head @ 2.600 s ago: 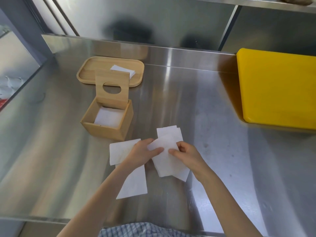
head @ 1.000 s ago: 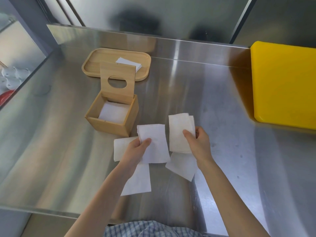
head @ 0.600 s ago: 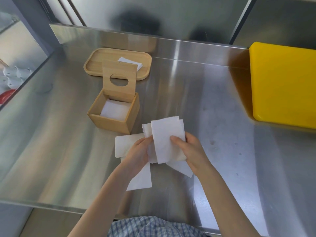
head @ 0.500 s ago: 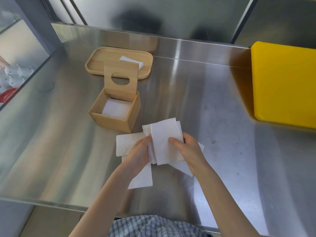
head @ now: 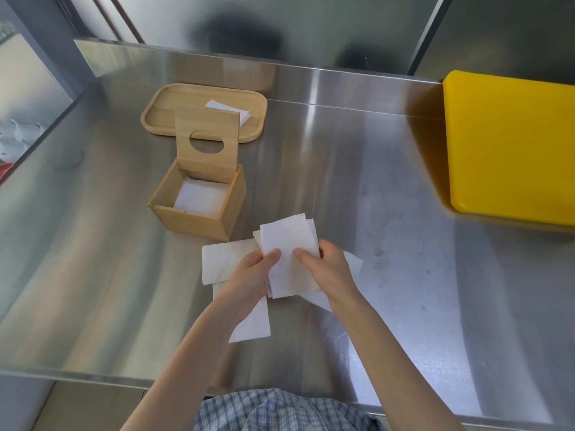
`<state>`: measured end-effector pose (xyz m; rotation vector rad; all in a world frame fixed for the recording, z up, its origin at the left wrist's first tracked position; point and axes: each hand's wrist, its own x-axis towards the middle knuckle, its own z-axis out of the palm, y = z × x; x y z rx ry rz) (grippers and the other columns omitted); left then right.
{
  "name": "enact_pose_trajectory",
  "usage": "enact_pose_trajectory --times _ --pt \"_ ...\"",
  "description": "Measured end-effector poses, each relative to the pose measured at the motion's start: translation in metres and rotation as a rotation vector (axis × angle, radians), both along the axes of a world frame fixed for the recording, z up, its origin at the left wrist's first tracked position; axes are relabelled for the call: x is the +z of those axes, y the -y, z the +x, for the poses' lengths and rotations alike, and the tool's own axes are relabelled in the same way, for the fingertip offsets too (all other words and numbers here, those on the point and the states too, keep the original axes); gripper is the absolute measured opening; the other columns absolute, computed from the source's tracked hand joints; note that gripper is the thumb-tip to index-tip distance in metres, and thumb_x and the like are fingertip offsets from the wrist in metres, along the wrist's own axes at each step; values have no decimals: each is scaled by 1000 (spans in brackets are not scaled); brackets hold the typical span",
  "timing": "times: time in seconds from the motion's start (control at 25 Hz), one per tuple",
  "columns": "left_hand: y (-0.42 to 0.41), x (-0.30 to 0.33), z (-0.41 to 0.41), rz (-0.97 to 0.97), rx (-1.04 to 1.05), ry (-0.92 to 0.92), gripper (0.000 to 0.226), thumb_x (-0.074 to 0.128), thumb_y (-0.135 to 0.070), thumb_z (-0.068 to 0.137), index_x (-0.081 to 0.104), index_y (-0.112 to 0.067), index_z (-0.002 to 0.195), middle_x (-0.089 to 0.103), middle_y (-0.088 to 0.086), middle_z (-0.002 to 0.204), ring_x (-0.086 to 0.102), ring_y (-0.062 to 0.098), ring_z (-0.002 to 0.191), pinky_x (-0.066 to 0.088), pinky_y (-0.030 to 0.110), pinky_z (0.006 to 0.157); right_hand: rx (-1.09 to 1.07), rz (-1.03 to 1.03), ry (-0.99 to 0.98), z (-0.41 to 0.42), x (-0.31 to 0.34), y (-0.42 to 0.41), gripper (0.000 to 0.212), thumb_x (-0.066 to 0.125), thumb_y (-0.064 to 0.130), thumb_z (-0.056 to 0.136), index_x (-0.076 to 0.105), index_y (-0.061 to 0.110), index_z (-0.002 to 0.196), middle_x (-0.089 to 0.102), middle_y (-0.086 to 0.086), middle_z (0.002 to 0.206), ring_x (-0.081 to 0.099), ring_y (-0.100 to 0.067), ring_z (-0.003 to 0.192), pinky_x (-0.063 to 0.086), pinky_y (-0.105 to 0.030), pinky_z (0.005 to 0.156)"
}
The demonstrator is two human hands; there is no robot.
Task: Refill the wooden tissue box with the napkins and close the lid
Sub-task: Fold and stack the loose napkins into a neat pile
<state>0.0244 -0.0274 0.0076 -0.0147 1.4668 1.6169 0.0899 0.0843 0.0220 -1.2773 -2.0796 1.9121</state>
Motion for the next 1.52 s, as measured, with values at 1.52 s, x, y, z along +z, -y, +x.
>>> enact_pose_trajectory --times 1.52 --pt "28 6 -29 -23 105 12 20 44 -19 96 55 -6 107 64 7 99 61 22 90 51 35 77 395 308 -11 23 54 -58 20 53 17 93 62 27 79 63 9 74 57 -7 70 43 -16 63"
